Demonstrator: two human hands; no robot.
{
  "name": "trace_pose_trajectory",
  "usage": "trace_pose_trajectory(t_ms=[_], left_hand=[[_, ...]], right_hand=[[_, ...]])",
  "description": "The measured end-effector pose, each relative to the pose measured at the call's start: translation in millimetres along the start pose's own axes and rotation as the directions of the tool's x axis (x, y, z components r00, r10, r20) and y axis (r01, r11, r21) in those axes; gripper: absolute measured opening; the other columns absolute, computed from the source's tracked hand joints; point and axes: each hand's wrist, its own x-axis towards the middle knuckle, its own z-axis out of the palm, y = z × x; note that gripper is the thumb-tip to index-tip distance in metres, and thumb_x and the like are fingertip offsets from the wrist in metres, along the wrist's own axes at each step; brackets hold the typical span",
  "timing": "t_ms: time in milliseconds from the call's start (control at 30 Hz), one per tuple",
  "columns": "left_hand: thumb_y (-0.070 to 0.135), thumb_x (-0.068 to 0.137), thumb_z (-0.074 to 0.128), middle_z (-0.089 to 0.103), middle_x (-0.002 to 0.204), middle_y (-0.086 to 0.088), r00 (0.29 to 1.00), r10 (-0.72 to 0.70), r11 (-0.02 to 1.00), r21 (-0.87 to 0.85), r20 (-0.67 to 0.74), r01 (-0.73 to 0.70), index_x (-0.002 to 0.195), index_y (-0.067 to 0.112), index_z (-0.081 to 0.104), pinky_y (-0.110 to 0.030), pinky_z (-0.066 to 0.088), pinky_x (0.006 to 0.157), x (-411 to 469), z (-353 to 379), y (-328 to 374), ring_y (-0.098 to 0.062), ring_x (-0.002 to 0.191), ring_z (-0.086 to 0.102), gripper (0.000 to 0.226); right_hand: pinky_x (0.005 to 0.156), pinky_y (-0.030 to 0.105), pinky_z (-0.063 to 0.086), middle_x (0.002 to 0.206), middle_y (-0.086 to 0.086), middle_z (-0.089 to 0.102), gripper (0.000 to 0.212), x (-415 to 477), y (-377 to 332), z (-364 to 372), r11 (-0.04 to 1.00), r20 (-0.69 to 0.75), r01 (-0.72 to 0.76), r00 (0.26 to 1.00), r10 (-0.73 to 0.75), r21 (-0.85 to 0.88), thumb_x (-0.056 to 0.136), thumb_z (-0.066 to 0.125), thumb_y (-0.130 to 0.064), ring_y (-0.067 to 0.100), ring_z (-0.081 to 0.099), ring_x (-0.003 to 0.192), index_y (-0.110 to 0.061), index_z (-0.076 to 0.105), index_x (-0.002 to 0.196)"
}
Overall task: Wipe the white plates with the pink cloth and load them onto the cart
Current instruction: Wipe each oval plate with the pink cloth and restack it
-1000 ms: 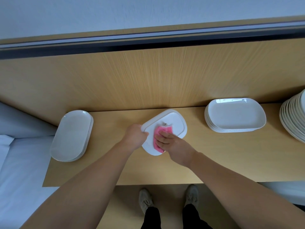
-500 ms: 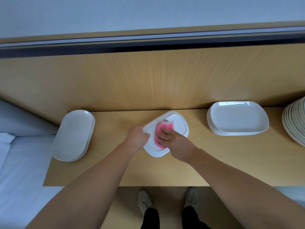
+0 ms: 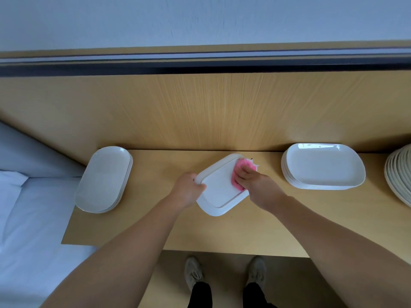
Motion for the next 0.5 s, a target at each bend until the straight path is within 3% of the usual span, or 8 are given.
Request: trace_pose_trajectory(t_ms=[33, 100, 233, 333, 500], left_hand=[[0.018, 0.087, 0.058, 0.054, 0.072, 0.001, 1.0, 0.005, 1.0, -0.025, 0.004, -0.005, 0.078, 0.014, 0.057, -0.024, 0.04, 0.055, -3.7, -2.5, 1.6, -0.014, 0.062, 0.049, 0.01], [0.018, 0.089, 0.059, 0.055, 0.074, 0.002, 1.0, 0.028, 0.997, -0.075, 0.01, -0.027, 0.08, 0.016, 0.059, -0.025, 0.04, 0.058, -13.4, -7.6, 7.4, -0.013, 0.065, 0.051, 0.009], [0.02, 0.09, 0.058, 0.056, 0.079, 0.002, 0.995, 0.096, 0.988, -0.119, -0.031, -0.099, 0.085, 0.018, 0.059, -0.027, 0.04, 0.062, -39.5, -23.0, 18.9, -0.014, 0.07, 0.051, 0.006], [0.021, 0.09, 0.059, 0.063, 0.082, -0.003, 0.984, 0.151, 0.983, -0.093, -0.096, -0.16, 0.089, 0.017, 0.064, -0.026, 0.039, 0.061, -64.5, -38.5, 24.5, -0.014, 0.069, 0.053, 0.006], [0.021, 0.09, 0.059, 0.07, 0.092, 0.0, 0.95, 0.203, 0.969, -0.089, -0.237, -0.23, 0.099, 0.025, 0.069, -0.029, 0.048, 0.072, -109.5, -65.2, 24.3, -0.019, 0.088, 0.064, 0.014]], right_hand=[[0.068, 0.04, 0.06, 0.134, 0.01, 0.059, 0.07, -3.9, 2.2, -1.1, 1.0, -0.06, 0.027, 0.998, -0.027, -0.006, 0.056, 0.067, 0.022, 0.034, 0.054, 0.125, -0.006, 0.066, 0.121], [0.065, 0.04, 0.061, 0.126, 0.011, 0.065, 0.069, -7.0, 5.2, -10.5, 0.999, -0.177, 0.054, 0.983, -0.053, -0.002, 0.049, 0.072, 0.023, 0.035, 0.06, 0.117, -0.004, 0.071, 0.112], [0.082, 0.046, 0.058, 0.132, 0.011, 0.061, 0.06, 2.2, -2.2, -45.7, 0.985, -0.332, 0.165, 0.933, -0.14, 0.048, 0.062, 0.069, 0.025, 0.031, 0.053, 0.126, -0.001, 0.068, 0.115], [0.099, 0.041, 0.047, 0.136, 0.01, 0.057, 0.059, 11.0, -9.5, -64.6, 0.971, -0.393, 0.234, 0.899, -0.195, 0.052, 0.068, 0.069, 0.023, 0.028, 0.049, 0.129, -0.002, 0.065, 0.122], [0.099, 0.049, 0.044, 0.134, 0.012, 0.058, 0.062, 24.1, -26.9, -79.5, 0.934, -0.432, 0.348, 0.857, -0.281, 0.082, 0.066, 0.073, 0.022, 0.034, 0.051, 0.126, -0.002, 0.064, 0.123]])
